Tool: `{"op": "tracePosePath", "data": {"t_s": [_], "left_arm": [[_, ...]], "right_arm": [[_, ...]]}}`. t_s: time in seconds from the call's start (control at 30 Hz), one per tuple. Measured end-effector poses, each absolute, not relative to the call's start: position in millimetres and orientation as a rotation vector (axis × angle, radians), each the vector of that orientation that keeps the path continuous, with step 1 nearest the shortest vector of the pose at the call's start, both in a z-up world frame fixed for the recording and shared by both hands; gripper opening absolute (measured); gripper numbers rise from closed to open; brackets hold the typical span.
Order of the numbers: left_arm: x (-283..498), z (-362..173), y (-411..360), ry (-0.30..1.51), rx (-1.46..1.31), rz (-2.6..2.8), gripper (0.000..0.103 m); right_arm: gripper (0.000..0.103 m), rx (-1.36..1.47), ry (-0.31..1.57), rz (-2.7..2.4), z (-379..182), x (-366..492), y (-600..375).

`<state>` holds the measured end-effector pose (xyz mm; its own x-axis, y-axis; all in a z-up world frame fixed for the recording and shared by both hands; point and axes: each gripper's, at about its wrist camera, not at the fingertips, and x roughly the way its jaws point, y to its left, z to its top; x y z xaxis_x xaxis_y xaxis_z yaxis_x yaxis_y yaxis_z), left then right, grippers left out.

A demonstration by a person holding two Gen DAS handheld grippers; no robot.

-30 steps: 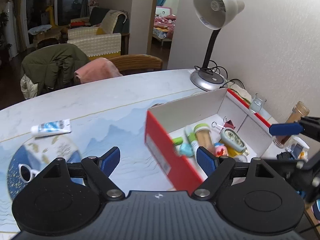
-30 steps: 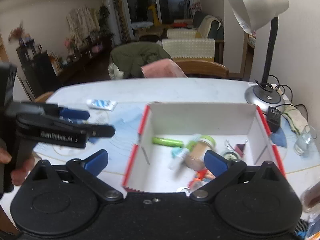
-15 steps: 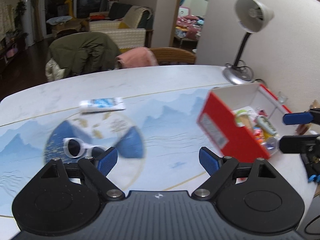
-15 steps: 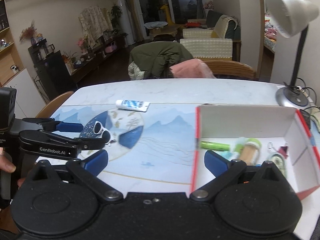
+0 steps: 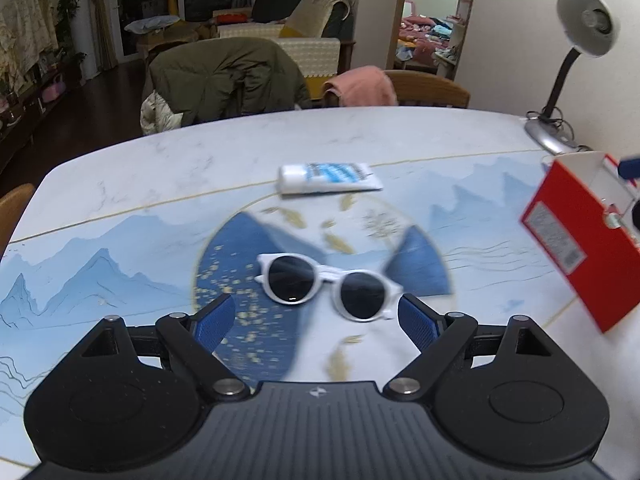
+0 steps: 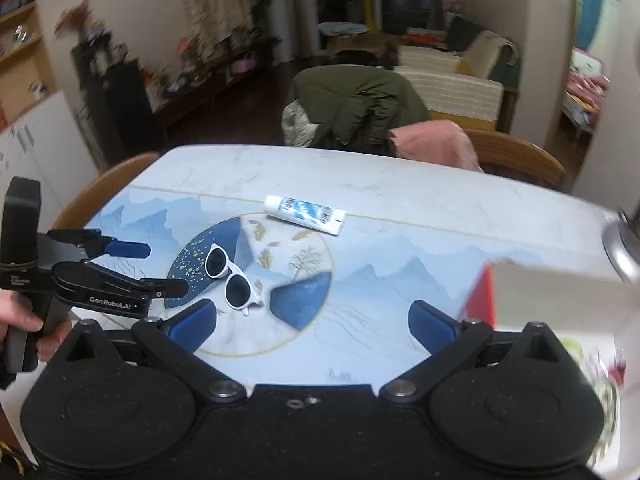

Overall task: Organize rigid objects
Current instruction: 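Withdraw both tools from the shoebox back over the sunglasses and toothpaste, then grasp the white sunglasses with the left tool while the right tool grasps the toothpaste tube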

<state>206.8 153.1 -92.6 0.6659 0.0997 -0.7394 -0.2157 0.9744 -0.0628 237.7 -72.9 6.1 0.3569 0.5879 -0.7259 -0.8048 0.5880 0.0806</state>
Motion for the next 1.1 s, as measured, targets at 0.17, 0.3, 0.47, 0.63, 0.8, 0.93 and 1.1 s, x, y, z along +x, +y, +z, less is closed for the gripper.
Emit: {"op": "tracePosePath", "data": {"t_s": [0.17,0.3,0.47,0.63,0.8,0.93,1.1], "left_arm": [[217,-116,173,0.826,-0.127,0.186,0.089],[229,-133,175,0.835,-0.074,0.168,0.089],[241,-150,182,0.834,-0.067,0.166,0.089],[251,-162,185,0.823,-0.059,0.160,0.089],[256,-166,186,0.810,-0.068,0.158,0.089],[259,-165,188,0.791,-0.081,0.161,0.089],[263,-166,187,0.788,-0.080,0.148,0.089]], "right_arm": [[0.102,-0.401,0.788,0.961,-2,250,-27],[0.100,-0.455,0.803,0.982,-14,263,5],[0.100,-0.527,0.806,1.014,-27,274,38],[0.098,-0.636,0.762,1.074,-41,289,73],[0.097,-0.748,0.724,1.115,-58,307,109],[0.093,-0.825,0.701,1.157,-74,321,136],[0.092,-0.917,0.689,1.215,-97,330,171]]}}
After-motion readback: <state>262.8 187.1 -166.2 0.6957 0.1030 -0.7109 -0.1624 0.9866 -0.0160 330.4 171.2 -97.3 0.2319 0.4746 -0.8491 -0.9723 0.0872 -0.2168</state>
